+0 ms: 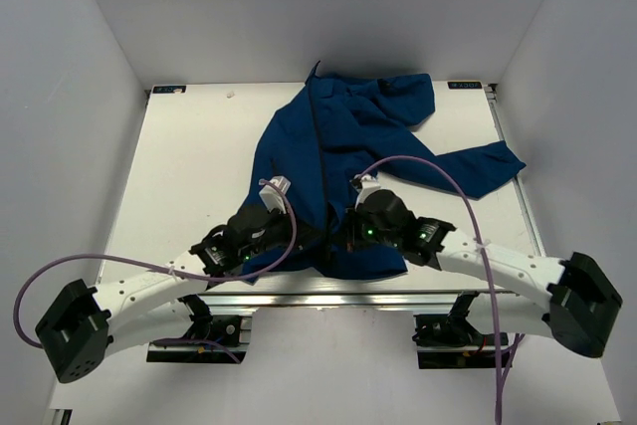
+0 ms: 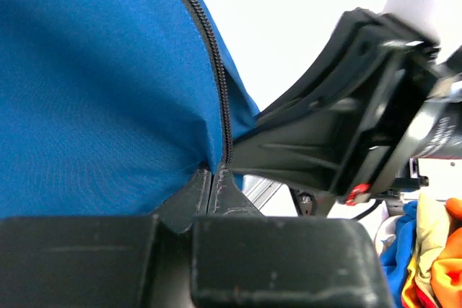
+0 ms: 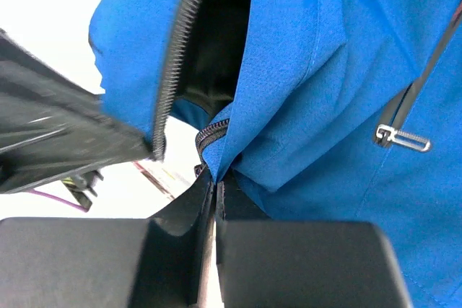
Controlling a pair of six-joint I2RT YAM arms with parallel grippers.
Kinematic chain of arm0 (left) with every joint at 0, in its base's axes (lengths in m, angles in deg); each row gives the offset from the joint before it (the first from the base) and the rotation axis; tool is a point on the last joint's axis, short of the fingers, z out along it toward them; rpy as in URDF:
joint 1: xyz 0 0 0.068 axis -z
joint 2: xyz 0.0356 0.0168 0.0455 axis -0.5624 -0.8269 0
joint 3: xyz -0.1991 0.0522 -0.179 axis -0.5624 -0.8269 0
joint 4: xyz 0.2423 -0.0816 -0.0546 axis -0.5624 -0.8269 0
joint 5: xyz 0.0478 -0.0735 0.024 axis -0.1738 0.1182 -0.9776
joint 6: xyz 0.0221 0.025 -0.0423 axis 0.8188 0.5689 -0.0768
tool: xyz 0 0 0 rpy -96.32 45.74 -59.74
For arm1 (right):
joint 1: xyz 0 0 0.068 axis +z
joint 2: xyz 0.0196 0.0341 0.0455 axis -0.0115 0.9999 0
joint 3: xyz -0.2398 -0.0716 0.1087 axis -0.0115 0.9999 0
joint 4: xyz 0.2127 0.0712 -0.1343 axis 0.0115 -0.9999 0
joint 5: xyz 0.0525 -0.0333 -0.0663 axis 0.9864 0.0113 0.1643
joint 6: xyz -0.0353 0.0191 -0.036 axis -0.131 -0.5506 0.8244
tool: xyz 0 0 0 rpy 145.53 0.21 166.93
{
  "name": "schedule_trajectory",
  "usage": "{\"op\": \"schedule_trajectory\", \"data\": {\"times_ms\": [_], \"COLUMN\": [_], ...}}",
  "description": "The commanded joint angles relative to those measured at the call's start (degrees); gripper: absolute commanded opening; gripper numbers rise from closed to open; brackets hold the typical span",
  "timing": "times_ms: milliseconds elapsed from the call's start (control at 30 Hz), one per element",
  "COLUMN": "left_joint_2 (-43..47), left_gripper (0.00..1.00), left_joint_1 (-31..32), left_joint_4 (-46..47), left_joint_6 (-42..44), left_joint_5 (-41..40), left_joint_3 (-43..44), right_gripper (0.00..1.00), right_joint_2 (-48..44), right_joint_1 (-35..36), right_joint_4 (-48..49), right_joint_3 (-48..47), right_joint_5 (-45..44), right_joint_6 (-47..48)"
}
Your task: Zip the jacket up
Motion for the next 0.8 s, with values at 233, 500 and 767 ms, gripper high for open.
{"op": "schedule_trajectory", "data": {"times_ms": [233,500,767], "left_joint_2": [3.9,5.6,6.2], "left_gripper": [0.0,0.0,0.0], "left_joint_1": [0.2,0.2,0.2], "left_joint_4": [2.6,5.3,5.4], "left_joint_6": [-2.3,-3.6,-3.3], "left_joint_5": [2.7,2.6,3.1], "left_joint_3": [-0.4,-0.6,-0.5], "right_gripper": [0.0,0.0,0.0], "right_joint_2": [-16.1,-15.8,-15.0], "right_joint_1": [-1.1,-1.1,-1.1], "right_joint_4": [13.3,14.4,16.8], "right_joint_3": [5.6,5.4,5.9], "right_joint_5": [0.7,4.4,6.7], "right_joint_6": [6.4,7.9,7.4]}}
